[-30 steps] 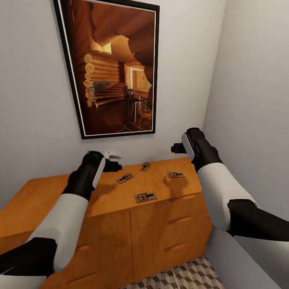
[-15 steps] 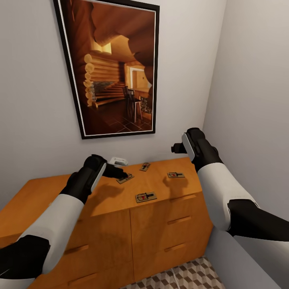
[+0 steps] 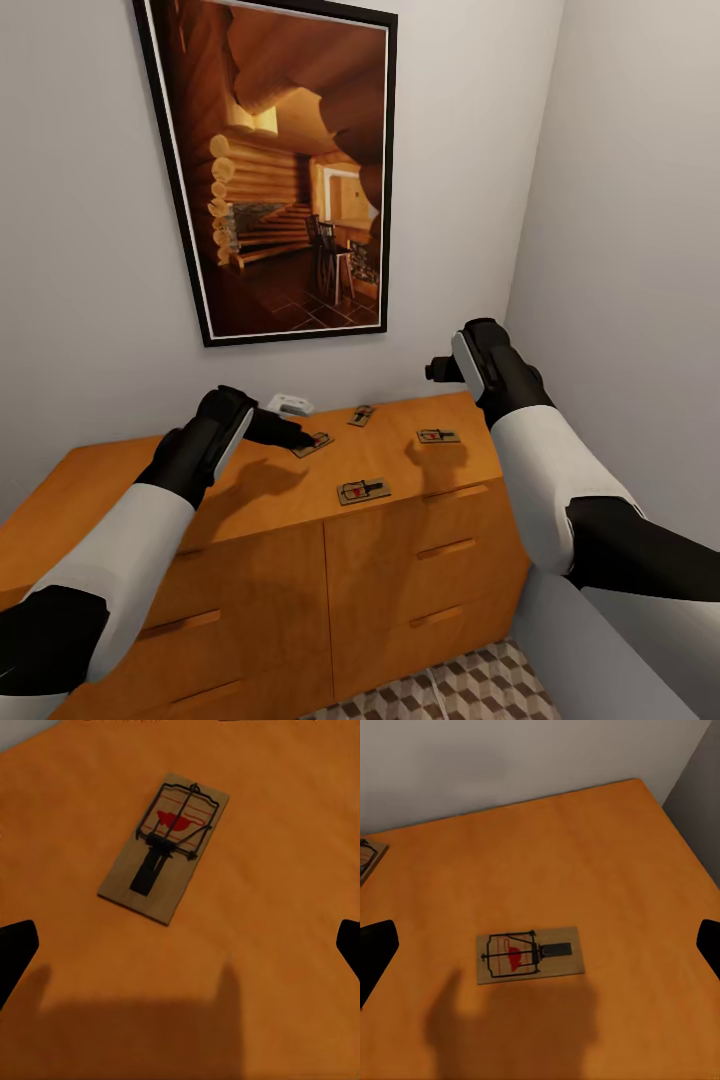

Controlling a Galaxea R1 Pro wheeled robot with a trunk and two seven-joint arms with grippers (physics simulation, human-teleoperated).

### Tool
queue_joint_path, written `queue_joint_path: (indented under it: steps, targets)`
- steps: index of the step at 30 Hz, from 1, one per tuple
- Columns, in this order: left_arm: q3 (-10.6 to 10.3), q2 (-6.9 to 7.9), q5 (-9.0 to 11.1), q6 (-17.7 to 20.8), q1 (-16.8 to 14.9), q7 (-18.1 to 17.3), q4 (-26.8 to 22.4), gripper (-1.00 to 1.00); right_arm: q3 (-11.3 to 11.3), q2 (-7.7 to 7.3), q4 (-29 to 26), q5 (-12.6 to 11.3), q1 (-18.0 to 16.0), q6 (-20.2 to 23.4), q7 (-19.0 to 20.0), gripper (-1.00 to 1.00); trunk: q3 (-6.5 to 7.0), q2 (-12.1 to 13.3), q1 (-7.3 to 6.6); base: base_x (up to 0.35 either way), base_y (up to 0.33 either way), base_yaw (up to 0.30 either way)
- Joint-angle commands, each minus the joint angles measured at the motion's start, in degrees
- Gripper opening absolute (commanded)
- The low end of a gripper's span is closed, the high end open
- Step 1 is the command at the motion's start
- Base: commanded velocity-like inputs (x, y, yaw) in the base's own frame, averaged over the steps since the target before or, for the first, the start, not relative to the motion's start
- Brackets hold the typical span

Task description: Take the four mousetraps from the cabinet in the bathroom and place them on the bathroom floor. Make sure all four end up on the same floor surface, and ensure that at least two of them are either under or directly next to the same bathroom sink.

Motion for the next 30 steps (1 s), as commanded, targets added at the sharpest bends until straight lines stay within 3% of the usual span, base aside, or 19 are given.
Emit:
queue_joint_path:
  steps: [1,19,30]
  targets:
    - [-0.15,0.13,-0.44,0.02,-0.05,-0.48,-0.08,1.0,-0.25,0.09,-0.06,0.09,-0.05,0.18,-0.06,1.0,-0.07,-0.04,0.0,0.0,0.0,0.0]
    - [-0.3,1.64,-0.51,-0.24,-0.05,-0.87,-0.35,1.0,-0.25,-0.03,0.0,0.1,-0.05,0.18,-0.13,1.0,-0.07,-0.04,0.0,0.0,0.0,0.0]
    - [-0.81,2.21,-0.47,0.32,-0.05,-1.15,-4.33,1.0,-0.25,-0.09,0.04,0.1,-0.05,0.18,-0.17,1.0,-0.07,-0.04,0.0,0.0,0.0,0.0]
